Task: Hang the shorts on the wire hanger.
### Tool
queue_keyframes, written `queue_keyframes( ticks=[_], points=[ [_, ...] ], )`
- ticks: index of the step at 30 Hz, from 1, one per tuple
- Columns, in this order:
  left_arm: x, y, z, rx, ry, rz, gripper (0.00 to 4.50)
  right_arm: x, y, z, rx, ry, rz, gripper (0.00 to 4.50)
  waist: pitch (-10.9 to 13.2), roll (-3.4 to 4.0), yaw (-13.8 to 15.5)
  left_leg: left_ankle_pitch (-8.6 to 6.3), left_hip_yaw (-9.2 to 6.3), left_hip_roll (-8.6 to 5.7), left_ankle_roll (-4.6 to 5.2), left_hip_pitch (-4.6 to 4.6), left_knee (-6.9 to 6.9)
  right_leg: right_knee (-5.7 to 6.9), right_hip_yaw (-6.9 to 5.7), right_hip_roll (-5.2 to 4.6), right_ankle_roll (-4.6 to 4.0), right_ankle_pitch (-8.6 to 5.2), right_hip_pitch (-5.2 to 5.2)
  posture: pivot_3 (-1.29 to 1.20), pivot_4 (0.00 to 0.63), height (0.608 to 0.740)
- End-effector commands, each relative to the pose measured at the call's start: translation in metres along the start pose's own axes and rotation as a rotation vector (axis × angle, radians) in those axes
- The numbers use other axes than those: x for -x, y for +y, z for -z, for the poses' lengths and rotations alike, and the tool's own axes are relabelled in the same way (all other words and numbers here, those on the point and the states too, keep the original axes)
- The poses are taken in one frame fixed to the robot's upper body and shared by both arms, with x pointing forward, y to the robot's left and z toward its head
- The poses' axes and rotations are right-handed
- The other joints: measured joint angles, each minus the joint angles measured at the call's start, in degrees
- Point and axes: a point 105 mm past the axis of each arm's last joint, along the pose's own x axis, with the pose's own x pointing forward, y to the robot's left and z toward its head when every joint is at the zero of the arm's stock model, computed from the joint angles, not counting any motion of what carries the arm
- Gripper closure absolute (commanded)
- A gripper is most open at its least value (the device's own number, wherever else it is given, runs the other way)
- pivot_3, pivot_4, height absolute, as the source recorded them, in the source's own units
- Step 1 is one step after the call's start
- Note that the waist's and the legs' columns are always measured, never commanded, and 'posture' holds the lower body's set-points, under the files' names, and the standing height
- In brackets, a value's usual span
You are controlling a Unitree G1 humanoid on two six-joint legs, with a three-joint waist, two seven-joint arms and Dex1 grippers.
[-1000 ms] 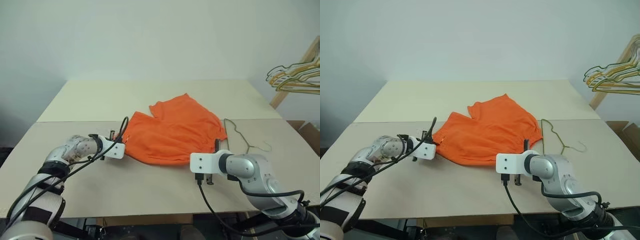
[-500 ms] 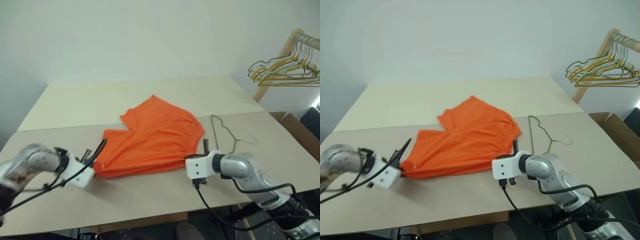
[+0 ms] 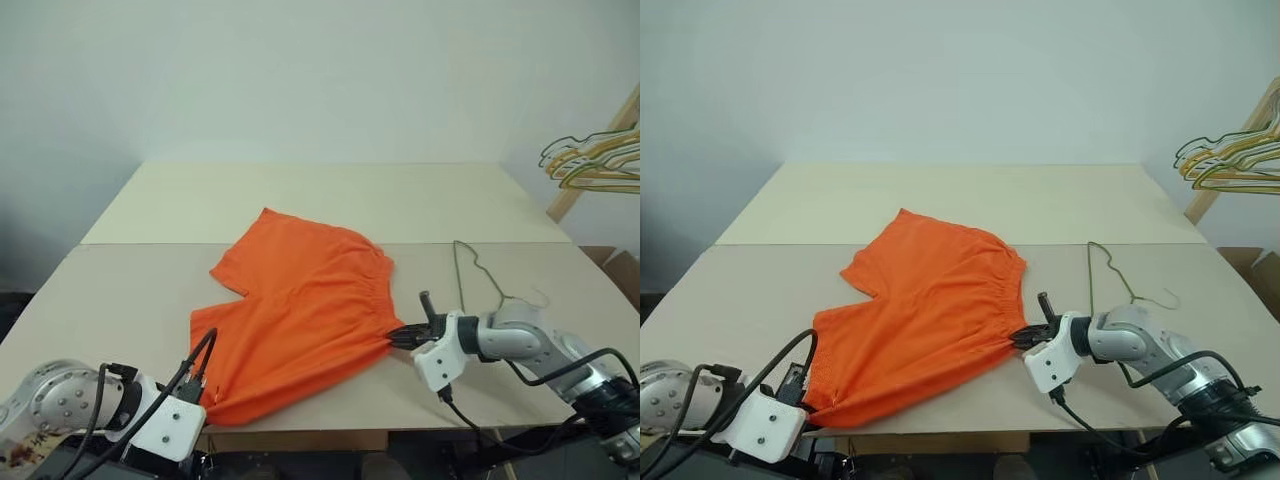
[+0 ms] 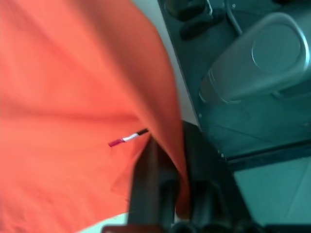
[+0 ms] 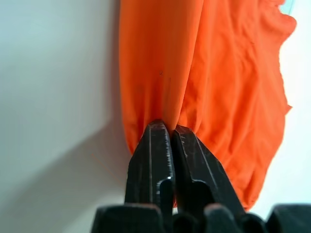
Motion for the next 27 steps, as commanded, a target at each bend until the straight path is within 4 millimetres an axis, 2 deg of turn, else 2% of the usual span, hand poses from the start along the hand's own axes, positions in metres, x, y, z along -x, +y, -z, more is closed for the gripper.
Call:
queue_keyframes(
  ticks=[1, 6, 9, 11, 13, 15, 17, 20, 22, 24, 27],
  points=[
    [0.010, 0.001, -0.002, -0.008, -0.039, 0.018, 2.84, 0.019, -0.012, 0.001, 0.026, 0.006, 0.020, 2.96, 0.0, -0.01, 0.1, 0.00, 0.01, 0.01, 0.00, 0.03, 0.00, 0.00, 0.00, -0.01, 0.00, 0.00, 0.02, -0.10, 0.000, 0.740],
    [0.032, -0.003, 0.002, -0.008, -0.096, 0.092, 1.13, 0.033, 0.003, -0.008, 0.001, -0.006, -0.028, 1.13, 0.0, 0.00, 0.2, -0.01, 0.05, 0.04, 0.00, 0.18, -0.15, -0.02, -0.03, -0.07, -0.08, -0.04, 0.08, -0.09, 0.000, 0.740],
    [0.049, 0.001, 0.005, 0.004, -0.122, 0.089, 0.11, 0.045, 0.014, -0.016, -0.051, -0.003, -0.066, 0.06, 0.0, 0.02, 0.7, -0.02, 0.08, 0.03, 0.01, 0.18, -0.15, -0.03, -0.05, -0.12, -0.09, -0.05, 0.07, -0.08, 0.000, 0.740],
    [0.060, 0.014, 0.009, 0.036, -0.135, 0.022, 0.01, 0.057, 0.020, -0.022, -0.165, 0.002, -0.066, 0.00, 0.0, 0.05, 1.2, -0.03, 0.12, 0.03, 0.01, 0.18, -0.14, -0.04, -0.04, -0.13, -0.09, -0.05, 0.07, -0.07, 0.000, 0.740],
    [0.074, 0.045, 0.009, 0.088, -0.199, -0.138, 0.01, 0.071, 0.014, -0.022, -0.413, 0.043, 0.039, 0.00, 0.0, -0.02, 2.4, -0.02, 0.10, 0.03, 0.01, 0.23, -0.13, -0.05, -0.09, -0.09, -0.08, -0.05, 0.22, -0.07, 0.000, 0.740],
    [0.080, 0.074, -0.002, 0.145, -0.310, -0.278, 0.01, 0.084, 0.006, -0.016, -0.584, 0.100, 0.161, 0.00, 0.1, -0.04, 2.8, -0.03, 0.07, 0.09, 0.00, 0.58, -0.12, -0.08, -0.08, 0.00, -0.08, -0.06, 0.61, -0.08, 0.000, 0.740],
    [0.082, 0.100, -0.021, 0.218, -0.468, -0.389, 0.01, 0.098, -0.001, -0.003, -0.720, 0.190, 0.312, 0.00, 0.0, -0.11, 2.8, -0.07, 0.09, 0.07, 0.04, 0.85, -0.14, -0.16, -0.05, -0.04, -0.06, -0.05, 0.87, -0.10, 0.000, 0.740],
    [0.077, 0.120, -0.043, 0.279, -0.604, -0.433, 0.01, 0.114, 0.001, 0.019, -0.919, 0.363, 0.463, 0.00, -0.1, -0.31, 2.8, -0.09, 0.05, 0.06, 0.02, 0.81, -0.13, -0.13, -0.03, -0.05, -0.01, -0.02, 0.86, -0.12, 0.000, 0.740],
    [0.068, 0.133, -0.062, 0.308, -0.711, -0.415, 0.01, 0.123, 0.015, 0.037, -1.144, 0.520, 0.538, 0.00, -0.1, -0.32, 2.7, -0.14, 0.04, 0.06, -0.07, 0.76, -0.13, -0.10, 0.01, -0.04, -0.02, -0.02, 0.81, -0.13, 0.000, 0.740],
    [0.061, 0.141, -0.075, 0.321, -0.771, -0.392, 0.01, 0.124, 0.029, 0.046, -1.258, 0.637, 0.550, 0.00, -0.1, -0.32, 2.6, -0.15, 0.04, 0.06, -0.09, 0.72, -0.13, -0.11, 0.05, -0.01, -0.02, -0.01, 0.75, -0.16, 0.000, 0.740],
    [0.053, 0.154, -0.088, 0.320, -0.825, -0.387, 0.01, 0.116, 0.041, 0.063, -1.441, 0.745, 0.619, 0.00, -0.1, -0.20, 1.9, -0.15, 0.06, 0.03, -0.11, 0.69, -0.17, -0.14, 0.16, 0.04, -0.04, -0.02, 0.69, -0.18, 0.000, 0.740]
  ],
)
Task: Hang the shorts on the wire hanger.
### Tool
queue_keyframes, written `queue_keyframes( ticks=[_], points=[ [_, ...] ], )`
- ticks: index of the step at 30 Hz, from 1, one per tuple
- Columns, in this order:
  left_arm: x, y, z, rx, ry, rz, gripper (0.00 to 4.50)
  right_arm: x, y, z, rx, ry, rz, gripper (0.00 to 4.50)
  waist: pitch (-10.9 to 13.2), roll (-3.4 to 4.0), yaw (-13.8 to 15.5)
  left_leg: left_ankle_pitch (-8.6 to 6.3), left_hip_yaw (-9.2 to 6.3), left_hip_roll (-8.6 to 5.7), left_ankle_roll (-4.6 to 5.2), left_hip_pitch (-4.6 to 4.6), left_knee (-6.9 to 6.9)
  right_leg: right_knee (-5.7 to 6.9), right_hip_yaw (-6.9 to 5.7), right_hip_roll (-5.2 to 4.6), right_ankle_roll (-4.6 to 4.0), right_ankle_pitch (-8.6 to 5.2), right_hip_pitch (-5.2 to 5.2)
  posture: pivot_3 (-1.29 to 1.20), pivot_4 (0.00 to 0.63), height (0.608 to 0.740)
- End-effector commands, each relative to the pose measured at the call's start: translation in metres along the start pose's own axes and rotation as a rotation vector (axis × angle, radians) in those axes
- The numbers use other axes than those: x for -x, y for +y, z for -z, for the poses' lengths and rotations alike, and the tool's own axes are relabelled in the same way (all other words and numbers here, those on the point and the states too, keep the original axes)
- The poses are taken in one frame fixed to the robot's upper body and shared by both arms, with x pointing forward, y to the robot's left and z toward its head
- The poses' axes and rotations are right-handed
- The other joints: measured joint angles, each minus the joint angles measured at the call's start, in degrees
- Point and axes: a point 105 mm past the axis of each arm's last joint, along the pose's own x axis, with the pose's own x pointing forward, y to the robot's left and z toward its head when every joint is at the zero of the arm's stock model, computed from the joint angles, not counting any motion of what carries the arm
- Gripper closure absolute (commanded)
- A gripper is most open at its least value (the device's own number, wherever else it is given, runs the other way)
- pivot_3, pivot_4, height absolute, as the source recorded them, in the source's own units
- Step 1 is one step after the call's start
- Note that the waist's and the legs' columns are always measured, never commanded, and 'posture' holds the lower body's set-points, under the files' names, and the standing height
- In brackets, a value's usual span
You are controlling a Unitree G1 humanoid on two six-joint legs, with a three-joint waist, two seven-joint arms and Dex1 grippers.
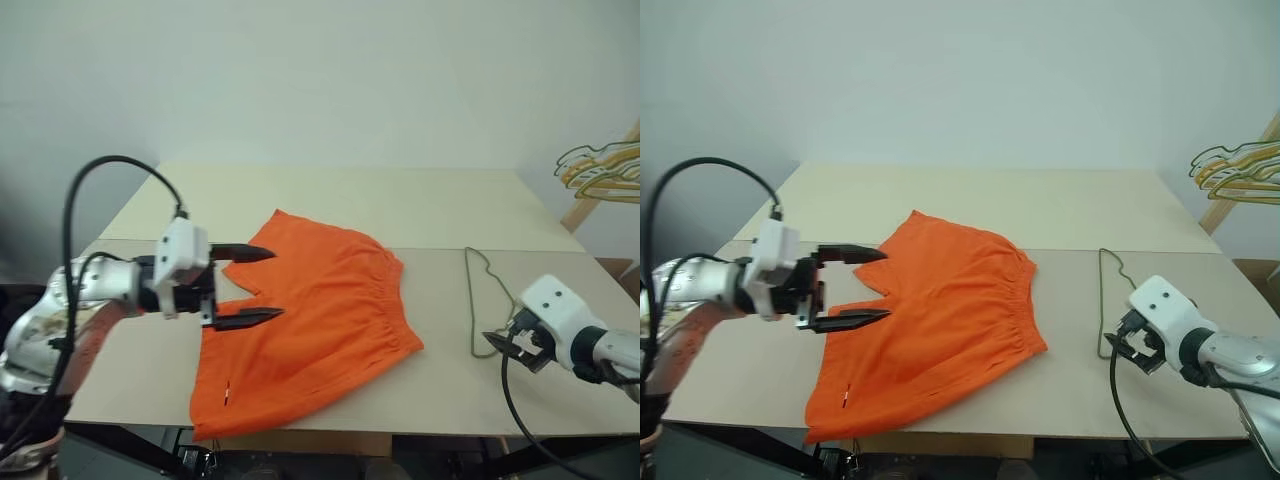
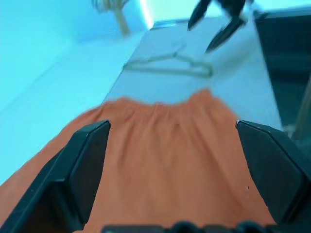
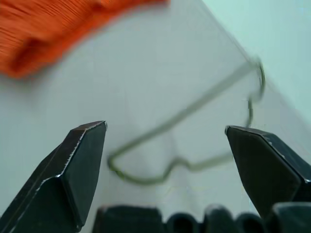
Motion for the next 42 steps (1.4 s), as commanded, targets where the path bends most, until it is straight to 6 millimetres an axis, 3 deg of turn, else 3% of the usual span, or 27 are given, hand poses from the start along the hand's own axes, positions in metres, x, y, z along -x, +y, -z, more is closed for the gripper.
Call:
queue_keyframes(
  ticks=[1, 5, 9, 10, 12, 19, 23, 25, 29, 31, 35, 38, 42],
  points=[
    [-0.019, 0.006, -0.010, -0.002, -0.054, 0.011, 0.01, -0.019, -0.006, 0.011, -0.208, 0.125, 0.114, 0.00, 0.0, 0.05, -1.1, -0.01, 0.01, 0.01, -0.02, -0.01, -0.02, -0.03, 0.05, 0.07, -0.02, -0.01, -0.02, -0.19, 0.000, 0.740],
    [-0.025, 0.007, -0.010, -0.010, -0.063, 0.032, 0.01, -0.047, -0.011, 0.011, -0.390, 0.150, 0.155, 0.00, 0.0, 0.15, -2.9, 0.00, 0.02, -0.01, -0.03, 0.01, -0.01, -0.08, 0.14, 0.18, -0.05, -0.02, 0.00, -0.20, 0.000, 0.740],
    [-0.026, 0.006, -0.007, -0.013, -0.060, 0.041, 0.01, -0.067, -0.014, 0.011, -0.461, 0.204, 0.155, 0.00, 0.0, 0.23, -4.2, 0.00, 0.00, -0.05, -0.01, -0.15, -0.01, -0.15, 0.14, 0.19, -0.03, -0.02, -0.10, -0.20, 0.000, 0.740],
    [-0.026, 0.005, -0.007, -0.014, -0.061, 0.042, 0.00, -0.070, -0.014, 0.013, -0.479, 0.225, 0.155, 0.17, 0.0, 0.23, -4.3, 0.00, -0.04, -0.05, -0.01, -0.19, 0.00, -0.16, 0.13, 0.18, -0.02, -0.02, -0.12, -0.19, 0.000, 0.740],
    [-0.025, 0.004, -0.006, -0.018, -0.060, 0.043, 0.00, -0.075, -0.011, 0.017, -0.502, 0.260, 0.131, 0.58, 0.0, 0.23, -4.5, -0.01, -0.10, -0.04, 0.00, -0.28, 0.01, -0.17, 0.10, 0.19, 0.00, -0.03, -0.18, -0.18, 0.000, 0.740],
    [-0.020, -0.001, -0.004, -0.024, -0.048, 0.032, 0.00, -0.078, 0.001, 0.030, -0.543, 0.358, 0.065, 2.94, 0.0, 0.22, -4.1, 0.00, -0.19, -0.02, 0.00, -0.34, 0.05, -0.14, 0.03, 0.16, 0.01, -0.02, -0.16, -0.16, 0.000, 0.740],
    [-0.019, 0.001, -0.003, -0.024, -0.045, 0.018, 0.00, -0.076, -0.012, 0.026, -0.548, 0.336, 0.145, 4.29, 0.0, 0.17, -3.9, 0.00, -0.23, -0.03, 0.00, -0.34, 0.06, -0.16, -0.02, 0.13, 0.02, -0.01, -0.11, -0.16, 0.000, 0.740],
    [-0.020, 0.002, -0.003, -0.028, -0.044, 0.010, 0.00, -0.073, -0.024, 0.016, -0.507, 0.291, 0.219, 4.48, 0.0, 0.18, -3.9, 0.00, -0.22, -0.03, 0.00, -0.34, 0.06, -0.16, -0.01, 0.13, 0.02, -0.01, -0.12, -0.16, 0.000, 0.740],
    [-0.020, 0.008, -0.004, -0.045, -0.039, -0.005, 0.00, -0.062, -0.050, -0.017, -0.291, 0.117, 0.376, 4.48, 0.0, 0.31, -4.1, 0.01, -0.20, -0.06, -0.02, -0.53, 0.06, -0.11, 0.03, 0.11, 0.02, -0.01, -0.38, -0.16, 0.000, 0.740],
    [-0.021, 0.015, -0.005, -0.057, -0.039, -0.029, 0.00, -0.049, -0.058, -0.057, 0.060, -0.104, 0.471, 4.48, 0.0, 0.46, -4.1, 0.04, -0.20, -0.08, -0.06, -0.85, 0.10, 0.02, 0.06, 0.11, 0.02, -0.01, -0.77, -0.16, 0.000, 0.740],
    [-0.019, 0.033, -0.010, -0.068, -0.040, -0.084, 0.00, -0.032, -0.026, -0.105, 0.583, -0.415, 0.399, 4.48, 0.0, 0.61, -4.3, 0.07, -0.17, -0.12, -0.10, -1.08, 0.15, 0.06, 0.10, 0.16, 0.09, -0.04, -1.04, -0.16, 0.000, 0.740],
    [-0.015, 0.050, -0.018, -0.055, -0.042, -0.126, 0.00, -0.027, 0.004, -0.108, 0.980, -0.529, 0.288, 4.48, 0.0, 0.57, -4.5, 0.06, -0.16, -0.11, -0.08, -1.03, 0.17, 0.04, 0.12, 0.18, 0.10, -0.04, -0.98, -0.16, 0.000, 0.740],
    [-0.009, 0.068, -0.024, -0.026, -0.017, -0.149, 0.00, -0.027, 0.016, -0.109, 1.284, -0.634, 0.242, 4.48, 0.1, 0.49, -4.4, 0.04, -0.15, -0.11, -0.03, -0.95, 0.30, 0.04, 0.13, 0.14, 0.12, -0.04, -0.88, -0.16, 0.000, 0.740]
  ],
)
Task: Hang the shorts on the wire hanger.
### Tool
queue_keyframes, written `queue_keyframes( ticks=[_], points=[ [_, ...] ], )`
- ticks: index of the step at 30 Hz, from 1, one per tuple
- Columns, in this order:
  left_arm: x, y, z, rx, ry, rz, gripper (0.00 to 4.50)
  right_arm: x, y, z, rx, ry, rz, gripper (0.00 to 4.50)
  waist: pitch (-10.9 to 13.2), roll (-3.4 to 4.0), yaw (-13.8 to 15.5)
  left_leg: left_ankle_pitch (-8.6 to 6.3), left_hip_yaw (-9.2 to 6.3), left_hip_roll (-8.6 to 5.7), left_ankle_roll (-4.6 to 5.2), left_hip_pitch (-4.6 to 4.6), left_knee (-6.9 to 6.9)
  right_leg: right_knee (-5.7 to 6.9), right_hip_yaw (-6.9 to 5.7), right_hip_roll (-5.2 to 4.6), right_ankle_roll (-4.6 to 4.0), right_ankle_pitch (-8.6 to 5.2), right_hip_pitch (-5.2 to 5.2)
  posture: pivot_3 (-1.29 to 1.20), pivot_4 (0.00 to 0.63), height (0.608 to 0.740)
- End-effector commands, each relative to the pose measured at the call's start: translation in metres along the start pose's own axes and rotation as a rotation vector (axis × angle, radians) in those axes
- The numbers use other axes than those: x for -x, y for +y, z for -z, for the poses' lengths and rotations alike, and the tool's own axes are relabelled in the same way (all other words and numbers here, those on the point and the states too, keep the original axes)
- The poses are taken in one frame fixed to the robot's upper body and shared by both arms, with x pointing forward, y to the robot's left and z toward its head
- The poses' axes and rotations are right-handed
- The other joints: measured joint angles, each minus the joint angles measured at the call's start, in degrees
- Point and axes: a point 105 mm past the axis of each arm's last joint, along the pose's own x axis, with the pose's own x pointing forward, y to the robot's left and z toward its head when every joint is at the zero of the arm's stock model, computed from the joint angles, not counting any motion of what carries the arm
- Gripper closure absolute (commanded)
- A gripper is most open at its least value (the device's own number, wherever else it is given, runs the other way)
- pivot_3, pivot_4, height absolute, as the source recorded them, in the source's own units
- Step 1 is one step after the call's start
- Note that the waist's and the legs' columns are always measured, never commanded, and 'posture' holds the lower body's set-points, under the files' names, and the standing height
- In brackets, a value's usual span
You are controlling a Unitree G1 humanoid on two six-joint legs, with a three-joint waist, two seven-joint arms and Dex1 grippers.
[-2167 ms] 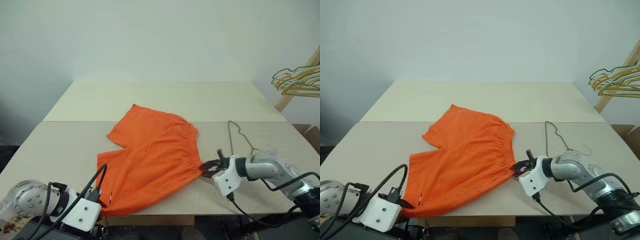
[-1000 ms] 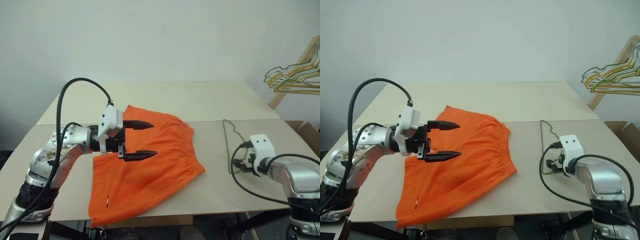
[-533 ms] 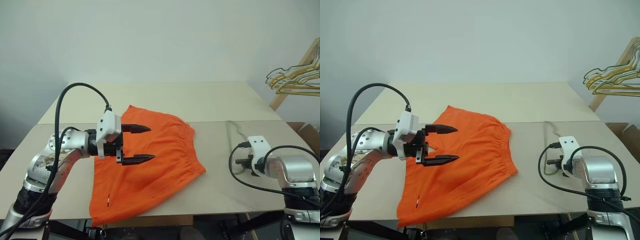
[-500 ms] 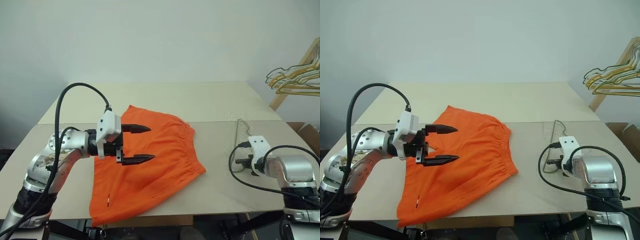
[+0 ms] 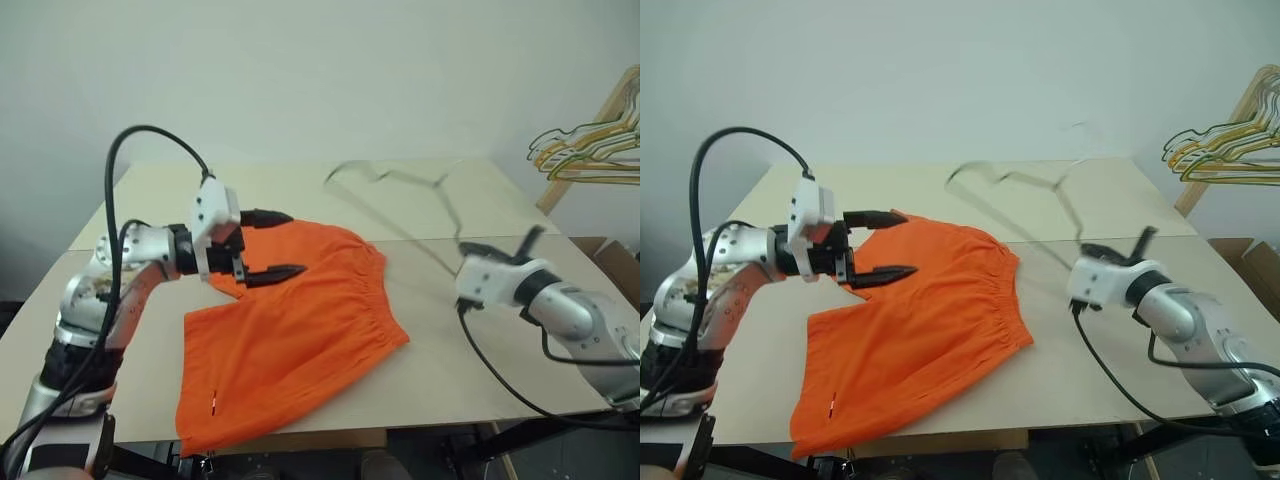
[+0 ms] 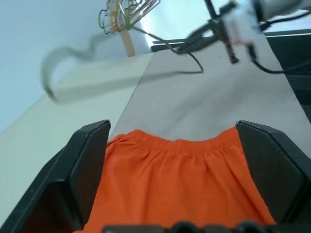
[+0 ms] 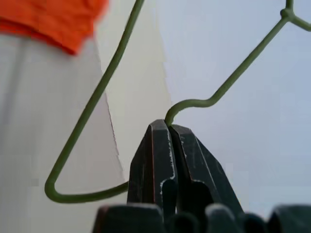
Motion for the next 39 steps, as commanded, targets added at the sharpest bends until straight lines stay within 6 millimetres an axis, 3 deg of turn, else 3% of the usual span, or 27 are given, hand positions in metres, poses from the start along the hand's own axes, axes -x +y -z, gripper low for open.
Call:
queue_keyframes(
  ticks=[1, 7, 11, 14, 18, 28, 29, 33, 34, 39],
  points=[
    [0.007, 0.016, -0.012, -0.004, 0.009, -0.037, 0.00, 0.000, -0.011, -0.008, 0.202, -0.123, 0.024, 4.48, 0.0, -0.04, 0.0, 0.01, 0.00, 0.01, -0.01, 0.00, 0.01, 0.00, 0.01, 0.00, 0.00, 0.00, -0.01, -0.16, 0.000, 0.740],
    [-0.003, 0.006, 0.008, 0.031, 0.139, 0.082, 0.00, -0.012, -0.041, -0.020, 0.333, -0.240, 0.164, 4.48, 0.0, -0.04, -0.6, 0.27, 0.05, 0.05, -0.47, 0.01, -0.04, 0.05, 0.08, 0.02, -0.01, 0.00, -0.06, -0.16, 0.000, 0.740],
    [-0.008, -0.004, 0.024, 0.037, 0.236, 0.167, 0.00, -0.015, -0.050, -0.029, 0.357, -0.290, 0.205, 4.48, 0.1, -0.07, -0.7, 0.27, 0.02, 0.04, -0.46, 0.00, -0.02, 0.05, 0.06, 0.01, -0.01, 0.00, -0.03, -0.16, 0.000, 0.740],
    [-0.018, 0.000, 0.034, 0.002, 0.290, 0.138, 0.00, -0.016, -0.054, -0.035, 0.375, -0.319, 0.219, 4.48, 0.1, -0.08, -0.7, 0.24, 0.01, 0.03, -0.41, -0.02, 0.00, 0.06, 0.06, -0.01, -0.01, 0.00, -0.03, -0.16, 0.000, 0.740],
    [-0.020, 0.000, 0.036, -0.007, 0.304, 0.156, 0.90, -0.015, -0.055, -0.037, 0.379, -0.324, 0.225, 4.50, 0.1, -0.08, -1.0, 0.17, 0.00, 0.04, -0.29, -0.01, 0.02, 0.09, 0.07, -0.01, -0.01, 0.00, -0.03, -0.17, 0.000, 0.740],
    [-0.017, -0.003, 0.039, -0.008, 0.304, 0.187, 4.26, -0.014, -0.054, -0.038, 0.405, -0.328, 0.216, 4.50, 0.1, -0.08, -1.4, 0.16, -0.01, 0.05, -0.27, 0.00, 0.04, 0.14, 0.07, -0.02, -0.01, 0.00, -0.03, -0.17, 0.000, 0.740],
    [-0.017, -0.003, 0.040, -0.007, 0.310, 0.184, 4.48, -0.014, -0.054, -0.039, 0.410, -0.333, 0.216, 4.50, 0.1, -0.08, -1.4, 0.16, -0.02, 0.05, -0.26, 0.00, 0.04, 0.15, 0.07, -0.03, -0.01, 0.00, -0.03, -0.17, 0.000, 0.740],
    [-0.019, -0.002, 0.042, 0.017, 0.319, 0.162, 4.48, -0.011, -0.053, -0.044, 0.401, -0.368, 0.190, 4.50, 0.1, -0.08, -1.4, 0.15, -0.03, 0.05, -0.25, -0.01, 0.05, 0.14, 0.07, -0.03, 0.00, 0.01, -0.03, -0.17, 0.000, 0.740],
    [-0.019, -0.001, 0.041, 0.032, 0.307, 0.158, 4.50, -0.009, -0.052, -0.045, 0.392, -0.378, 0.173, 3.98, 0.1, -0.08, -1.4, 0.15, -0.03, 0.05, -0.26, -0.01, 0.05, 0.15, 0.07, -0.04, 0.00, 0.01, -0.03, -0.17, 0.000, 0.740],
    [-0.017, 0.001, 0.041, 0.042, 0.299, 0.138, 4.50, 0.006, -0.046, -0.046, 0.282, -0.437, 0.068, 2.39, 0.1, -0.08, -1.4, 0.15, -0.06, 0.05, -0.24, -0.01, 0.06, 0.14, 0.05, -0.05, 0.00, 0.01, 0.00, -0.17, 0.000, 0.740]
  ],
)
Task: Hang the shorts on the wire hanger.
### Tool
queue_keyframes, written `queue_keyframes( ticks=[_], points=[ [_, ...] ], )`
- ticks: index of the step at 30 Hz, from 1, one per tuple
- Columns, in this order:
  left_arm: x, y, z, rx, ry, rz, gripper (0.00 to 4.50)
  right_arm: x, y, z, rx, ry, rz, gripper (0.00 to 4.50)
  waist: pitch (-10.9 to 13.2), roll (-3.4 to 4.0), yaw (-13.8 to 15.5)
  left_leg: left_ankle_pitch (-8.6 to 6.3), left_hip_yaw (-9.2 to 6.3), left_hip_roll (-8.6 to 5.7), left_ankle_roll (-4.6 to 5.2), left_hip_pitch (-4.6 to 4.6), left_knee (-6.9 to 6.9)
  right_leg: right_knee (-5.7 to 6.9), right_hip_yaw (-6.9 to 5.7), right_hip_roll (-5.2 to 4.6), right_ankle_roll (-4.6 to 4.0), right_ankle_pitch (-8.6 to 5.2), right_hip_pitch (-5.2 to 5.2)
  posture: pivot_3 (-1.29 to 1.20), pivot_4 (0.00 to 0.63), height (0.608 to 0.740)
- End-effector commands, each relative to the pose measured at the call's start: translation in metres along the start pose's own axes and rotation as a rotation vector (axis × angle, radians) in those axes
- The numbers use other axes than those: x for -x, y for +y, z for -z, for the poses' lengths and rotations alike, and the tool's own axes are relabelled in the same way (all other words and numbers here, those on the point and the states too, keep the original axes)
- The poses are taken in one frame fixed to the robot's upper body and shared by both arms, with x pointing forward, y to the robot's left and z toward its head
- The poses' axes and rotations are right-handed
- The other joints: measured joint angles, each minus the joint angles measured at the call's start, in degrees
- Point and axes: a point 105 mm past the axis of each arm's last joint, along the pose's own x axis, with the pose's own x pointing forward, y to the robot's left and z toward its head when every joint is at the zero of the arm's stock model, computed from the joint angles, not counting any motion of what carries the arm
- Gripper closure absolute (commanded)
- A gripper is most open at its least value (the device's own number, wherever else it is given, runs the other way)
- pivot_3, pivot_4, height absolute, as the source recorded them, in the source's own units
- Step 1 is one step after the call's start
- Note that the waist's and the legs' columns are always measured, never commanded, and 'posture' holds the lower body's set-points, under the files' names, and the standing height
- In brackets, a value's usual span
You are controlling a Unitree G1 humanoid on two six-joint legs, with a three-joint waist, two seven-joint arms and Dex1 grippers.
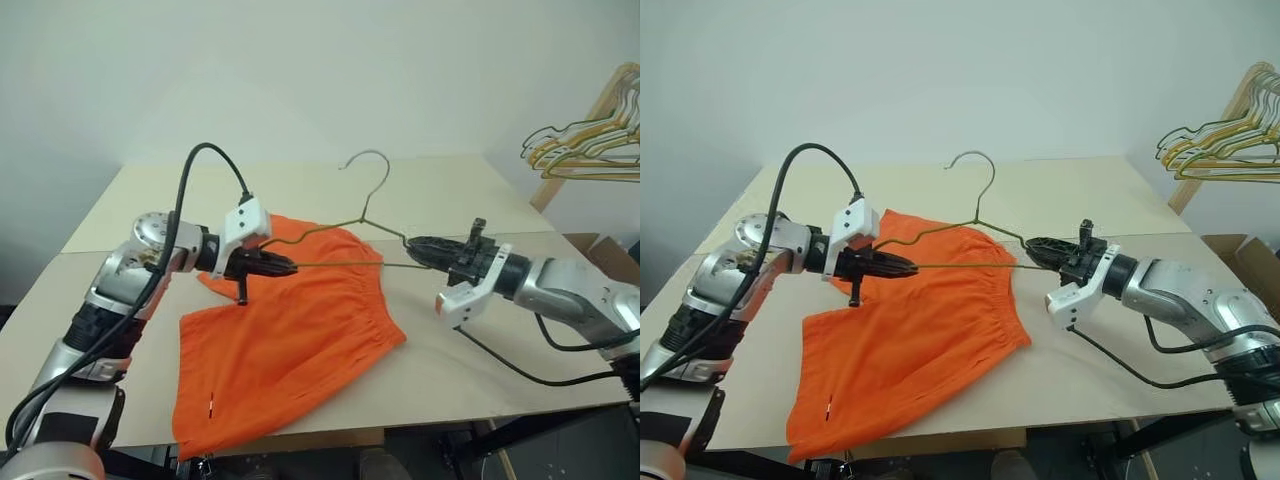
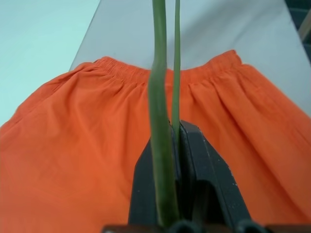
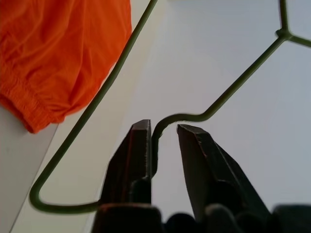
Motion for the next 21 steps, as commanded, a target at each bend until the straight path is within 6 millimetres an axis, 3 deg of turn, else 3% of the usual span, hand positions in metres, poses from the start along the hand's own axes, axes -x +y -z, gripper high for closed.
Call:
queue_keyframes(
  ticks=[1, 6, 10, 14, 17, 21],
  points=[
    [0.006, 0.004, -0.008, -0.039, -0.021, -0.033, 4.50, 0.014, -0.015, -0.004, -0.105, -0.037, 0.005, 1.96, 0.0, 0.00, 0.0, -0.01, -0.02, 0.00, 0.03, 0.01, 0.00, -0.01, -0.01, -0.01, 0.00, 0.00, 0.03, -0.16, 0.000, 0.740],
    [0.009, -0.003, -0.005, -0.163, -0.036, -0.011, 4.50, 0.023, -0.012, 0.000, -0.633, -0.012, -0.108, 0.33, 0.0, -0.01, 0.0, -0.15, -0.08, 0.06, 0.27, 0.14, 0.01, -0.02, -0.03, -0.06, -0.01, 0.00, 0.20, -0.14, 0.000, 0.740],
    [0.012, -0.009, -0.006, -0.209, -0.066, 0.014, 4.50, 0.020, -0.009, 0.004, -0.933, -0.009, -0.275, 0.33, 0.0, 0.00, 0.1, -0.18, -0.15, 0.11, 0.32, 0.24, 0.04, -0.02, -0.09, -0.15, -0.02, 0.01, 0.35, -0.12, 0.000, 0.740],
    [0.013, -0.011, -0.008, -0.220, -0.079, 0.014, 4.50, 0.014, -0.003, -0.003, -1.074, -0.029, -0.462, 0.33, 0.0, 0.01, 1.5, -0.19, -0.32, 0.10, 0.34, 0.27, 0.00, -0.04, -0.27, -0.21, -0.02, 0.01, 0.40, -0.10, 0.000, 0.740],
    [0.013, -0.012, -0.010, -0.221, -0.091, 0.010, 4.50, 0.006, 0.002, -0.004, -1.089, -0.020, -0.533, 0.95, 0.0, 0.01, 2.6, -0.21, -0.31, 0.06, 0.36, 0.03, 0.02, -0.01, -0.29, -0.23, -0.02, 0.01, 0.12, -0.09, 0.000, 0.740],
    [0.013, -0.015, -0.011, -0.219, -0.099, 0.013, 4.50, 0.000, 0.006, -0.004, -1.062, -0.006, -0.590, 2.32, 0.0, 0.02, 3.9, -0.20, -0.26, -0.01, 0.34, -0.29, 0.11, 0.07, -0.31, -0.23, -0.02, 0.01, -0.20, -0.09, 0.000, 0.740]
  ],
)
